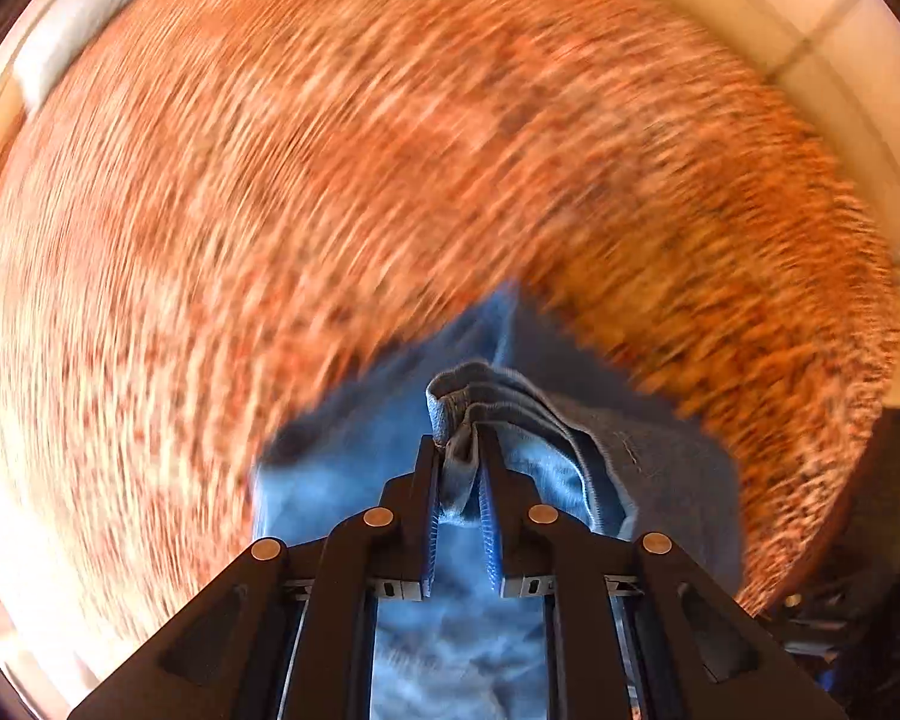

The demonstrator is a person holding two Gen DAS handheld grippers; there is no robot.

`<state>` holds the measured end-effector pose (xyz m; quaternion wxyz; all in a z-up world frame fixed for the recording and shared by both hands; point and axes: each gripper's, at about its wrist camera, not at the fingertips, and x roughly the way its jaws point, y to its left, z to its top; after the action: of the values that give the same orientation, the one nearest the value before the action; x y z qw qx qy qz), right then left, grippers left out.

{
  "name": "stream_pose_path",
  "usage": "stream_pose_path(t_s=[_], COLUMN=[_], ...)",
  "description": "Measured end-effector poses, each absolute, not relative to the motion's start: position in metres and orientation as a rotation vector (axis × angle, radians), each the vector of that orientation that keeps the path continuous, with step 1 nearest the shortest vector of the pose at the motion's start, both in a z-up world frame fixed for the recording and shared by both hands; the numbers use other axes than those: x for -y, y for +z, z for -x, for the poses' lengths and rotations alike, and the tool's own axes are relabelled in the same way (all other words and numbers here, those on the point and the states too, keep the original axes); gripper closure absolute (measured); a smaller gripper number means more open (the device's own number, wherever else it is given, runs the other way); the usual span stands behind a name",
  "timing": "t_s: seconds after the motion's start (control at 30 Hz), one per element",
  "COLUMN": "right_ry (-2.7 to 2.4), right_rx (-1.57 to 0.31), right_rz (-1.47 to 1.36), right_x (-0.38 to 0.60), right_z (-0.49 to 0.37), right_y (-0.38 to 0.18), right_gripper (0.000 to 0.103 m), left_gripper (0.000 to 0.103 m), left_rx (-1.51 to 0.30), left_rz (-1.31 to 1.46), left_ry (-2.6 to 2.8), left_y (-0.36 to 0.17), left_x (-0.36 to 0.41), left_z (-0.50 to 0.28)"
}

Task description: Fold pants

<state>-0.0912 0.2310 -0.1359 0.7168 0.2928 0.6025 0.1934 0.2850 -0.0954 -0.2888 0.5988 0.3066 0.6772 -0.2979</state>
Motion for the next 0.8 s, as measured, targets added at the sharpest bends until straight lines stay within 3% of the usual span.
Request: stream_pose_path(t_s=[0.1, 0.17, 0.23, 0.3, 0.37, 0.47, 0.8], right_ry=[0.432, 0.447, 0.466, 0.443, 0.377, 0.354, 0.668], right_rx=[-1.53, -1.565, -1.529, -1.467, -1.401, -1.351, -1.494], right_rz=[-0.504, -0.504, -0.533, -0.567, -0.588, -0.584, -0.419], right_x=[-0.273, -0.27, -0.253, -0.223, -0.185, -0.148, -0.153], right_z=[0.092, 0.095, 0.094, 0.087, 0.075, 0.045, -0.042], right_y=[-0.168, -0.163, -0.142, -0.121, -0.104, -0.091, -0.13], right_gripper=[0.085, 0.085, 0.085, 0.071, 0.043, 0.043, 0.043], left_gripper=[0.087, 0.087, 0.077, 0.058, 0.049, 0.035, 0.036], left_rx=[-1.638, -1.645, -1.645, -1.656, -1.671, -1.691, -1.676], left_rz=[-0.631, -0.527, -0.395, -0.266, -0.119, 0.07, 0.531], left_ry=[-0.601, -0.566, -0.535, -0.524, -0.523, -0.479, -0.081], left_y=[-0.3, -0.285, -0.264, -0.246, -0.239, -0.244, -0.324], left_x=[0.06, 0.026, -0.009, -0.035, -0.053, -0.062, -0.046], left_z=[-0.277, -0.276, -0.267, -0.246, -0.222, -0.179, -0.106])
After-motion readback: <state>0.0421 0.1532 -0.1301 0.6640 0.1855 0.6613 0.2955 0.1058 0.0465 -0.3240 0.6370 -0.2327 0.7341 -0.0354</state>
